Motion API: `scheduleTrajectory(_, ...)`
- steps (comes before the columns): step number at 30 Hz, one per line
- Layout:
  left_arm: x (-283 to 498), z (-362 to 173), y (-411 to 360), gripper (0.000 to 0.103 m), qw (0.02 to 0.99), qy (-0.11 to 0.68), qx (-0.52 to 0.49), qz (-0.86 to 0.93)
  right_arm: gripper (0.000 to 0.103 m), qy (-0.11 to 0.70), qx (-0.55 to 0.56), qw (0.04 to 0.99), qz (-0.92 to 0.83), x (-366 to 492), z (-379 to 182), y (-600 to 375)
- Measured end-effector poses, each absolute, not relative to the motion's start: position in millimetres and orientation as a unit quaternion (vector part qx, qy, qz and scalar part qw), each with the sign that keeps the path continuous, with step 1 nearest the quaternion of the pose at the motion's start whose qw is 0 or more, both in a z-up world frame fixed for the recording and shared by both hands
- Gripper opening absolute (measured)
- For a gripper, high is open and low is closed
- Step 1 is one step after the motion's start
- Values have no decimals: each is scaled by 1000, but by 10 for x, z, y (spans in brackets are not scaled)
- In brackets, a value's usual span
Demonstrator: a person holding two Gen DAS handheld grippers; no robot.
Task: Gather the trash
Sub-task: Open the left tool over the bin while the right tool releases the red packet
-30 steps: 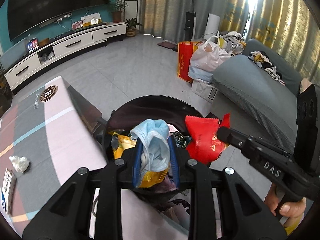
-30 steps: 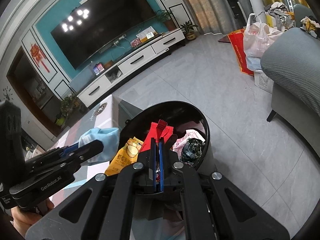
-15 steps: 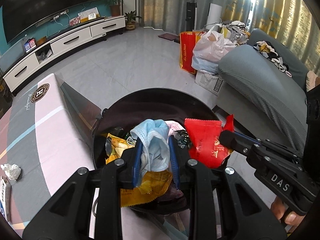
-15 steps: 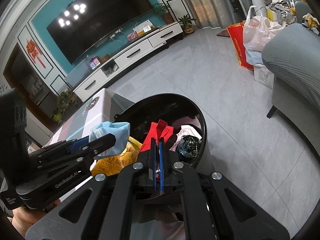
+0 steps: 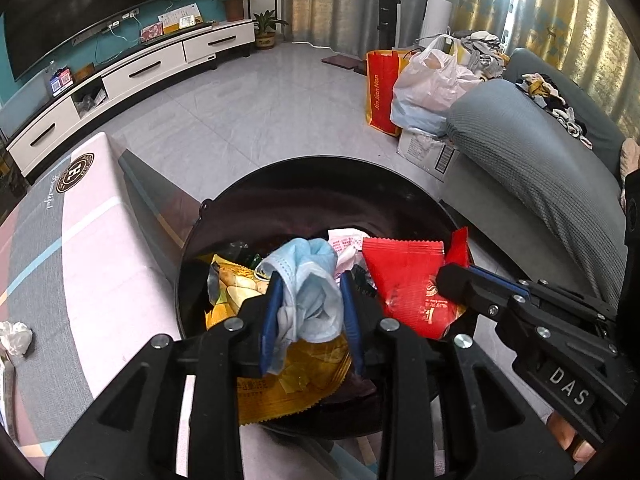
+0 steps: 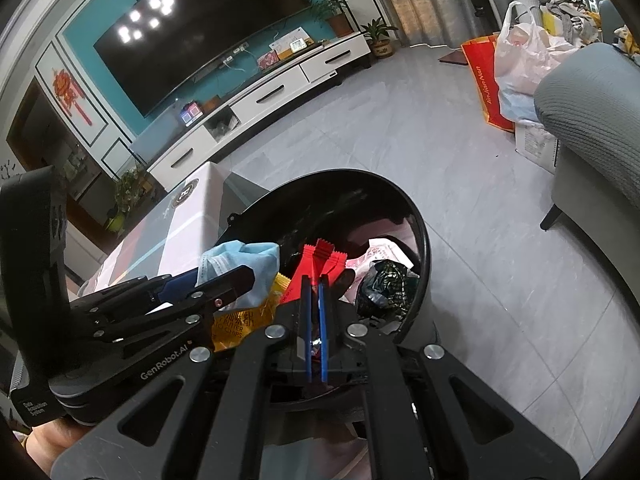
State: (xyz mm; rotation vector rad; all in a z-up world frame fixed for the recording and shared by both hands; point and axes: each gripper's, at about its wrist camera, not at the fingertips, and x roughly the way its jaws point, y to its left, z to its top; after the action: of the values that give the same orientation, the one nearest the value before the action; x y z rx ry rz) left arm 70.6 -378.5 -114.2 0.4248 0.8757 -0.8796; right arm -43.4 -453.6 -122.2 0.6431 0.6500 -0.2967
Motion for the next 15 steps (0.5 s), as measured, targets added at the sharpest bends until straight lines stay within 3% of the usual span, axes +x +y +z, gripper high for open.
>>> scheduleTrajectory(6, 737, -1152, -3741, 36, 794, 412, 193, -404, 8, 315, 310, 886, -140, -422, -1221, -4528)
scheduleTrajectory(14, 717, -1094, -3641, 57, 802, 403, 187, -400, 24, 309, 317, 885, -141, -460, -1185, -4507)
scheduleTrajectory(15, 721, -1084, -3623, 64, 803, 403, 185, -398, 27, 308, 317, 886, -141, -470, -1172, -4501)
